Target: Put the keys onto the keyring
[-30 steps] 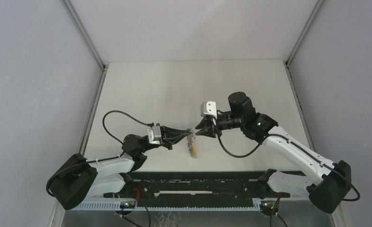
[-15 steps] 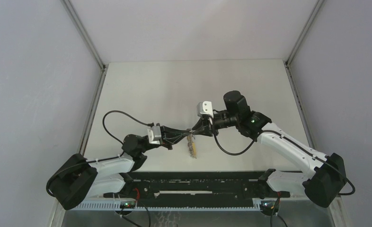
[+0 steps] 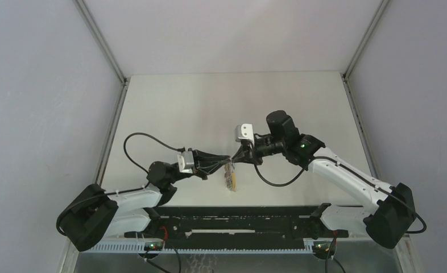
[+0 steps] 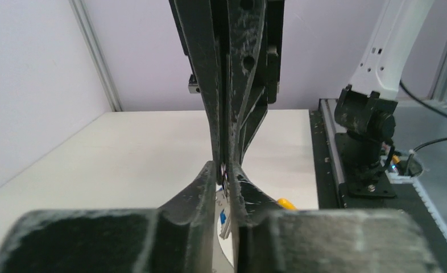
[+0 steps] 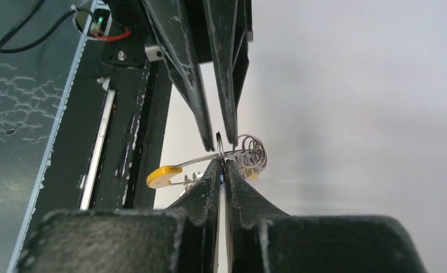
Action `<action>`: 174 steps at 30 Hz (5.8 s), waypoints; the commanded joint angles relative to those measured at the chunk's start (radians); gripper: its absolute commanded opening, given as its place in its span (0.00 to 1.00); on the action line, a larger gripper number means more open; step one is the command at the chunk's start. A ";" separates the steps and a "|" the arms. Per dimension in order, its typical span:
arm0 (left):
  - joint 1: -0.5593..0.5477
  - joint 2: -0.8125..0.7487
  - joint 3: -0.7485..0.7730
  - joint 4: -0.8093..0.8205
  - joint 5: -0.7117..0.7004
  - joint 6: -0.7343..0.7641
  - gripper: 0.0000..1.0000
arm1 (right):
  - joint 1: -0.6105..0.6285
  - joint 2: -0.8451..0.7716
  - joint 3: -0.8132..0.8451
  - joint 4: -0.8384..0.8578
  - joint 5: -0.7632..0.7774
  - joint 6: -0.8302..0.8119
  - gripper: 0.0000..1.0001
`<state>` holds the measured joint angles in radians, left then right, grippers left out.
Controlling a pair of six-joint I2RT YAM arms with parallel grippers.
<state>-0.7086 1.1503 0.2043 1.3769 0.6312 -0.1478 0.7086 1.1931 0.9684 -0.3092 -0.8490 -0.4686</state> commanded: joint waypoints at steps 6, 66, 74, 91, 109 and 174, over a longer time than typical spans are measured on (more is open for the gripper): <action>0.008 0.004 -0.038 0.065 -0.061 0.039 0.39 | 0.091 0.014 0.209 -0.384 0.400 -0.050 0.00; -0.033 0.188 0.078 0.069 0.024 0.025 0.17 | 0.295 0.286 0.539 -0.726 0.696 -0.131 0.00; -0.032 0.177 0.074 0.068 0.035 0.023 0.00 | 0.294 0.293 0.525 -0.729 0.689 -0.127 0.00; -0.032 0.113 0.028 0.073 -0.029 0.045 0.00 | 0.043 -0.055 0.177 -0.359 0.344 0.050 0.26; -0.032 0.077 0.023 0.074 -0.024 0.037 0.00 | -0.018 -0.073 0.013 -0.038 0.096 0.140 0.26; -0.032 -0.004 -0.013 0.086 -0.077 0.057 0.00 | -0.016 -0.063 -0.028 -0.068 0.118 0.152 0.12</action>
<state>-0.7395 1.1706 0.2077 1.3758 0.5777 -0.1116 0.6914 1.2182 0.9676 -0.4389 -0.7059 -0.2985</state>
